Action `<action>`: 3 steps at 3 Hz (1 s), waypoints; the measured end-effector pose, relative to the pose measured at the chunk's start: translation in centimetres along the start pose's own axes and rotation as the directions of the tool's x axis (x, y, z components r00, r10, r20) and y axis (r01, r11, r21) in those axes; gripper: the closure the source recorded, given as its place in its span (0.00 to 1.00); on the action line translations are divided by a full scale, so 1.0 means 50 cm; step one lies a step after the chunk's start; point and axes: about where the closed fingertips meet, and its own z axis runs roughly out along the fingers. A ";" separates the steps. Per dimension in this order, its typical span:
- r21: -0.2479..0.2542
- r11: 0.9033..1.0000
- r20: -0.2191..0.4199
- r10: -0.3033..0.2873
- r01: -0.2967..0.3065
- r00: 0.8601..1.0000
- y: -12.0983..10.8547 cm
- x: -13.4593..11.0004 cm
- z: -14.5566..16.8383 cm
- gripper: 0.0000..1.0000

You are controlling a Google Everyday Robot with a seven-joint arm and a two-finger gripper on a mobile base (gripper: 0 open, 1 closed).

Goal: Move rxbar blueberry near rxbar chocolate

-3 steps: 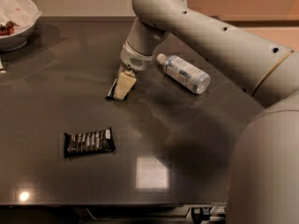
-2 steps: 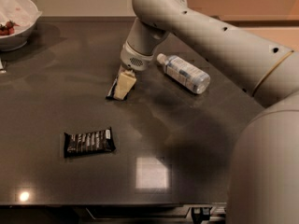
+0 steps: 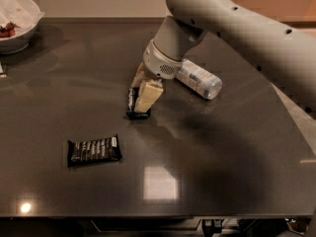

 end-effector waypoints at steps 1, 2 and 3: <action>-0.038 0.996 0.031 -0.085 0.086 0.996 0.072 0.005 -0.034 1.00; -0.079 0.986 0.057 -0.143 0.147 0.988 0.125 -0.002 -0.039 1.00; -0.121 0.972 0.087 -0.190 0.200 0.978 0.173 -0.018 -0.032 1.00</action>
Offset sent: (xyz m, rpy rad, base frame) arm -0.0963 -0.0262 0.0178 0.0609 0.0235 0.2648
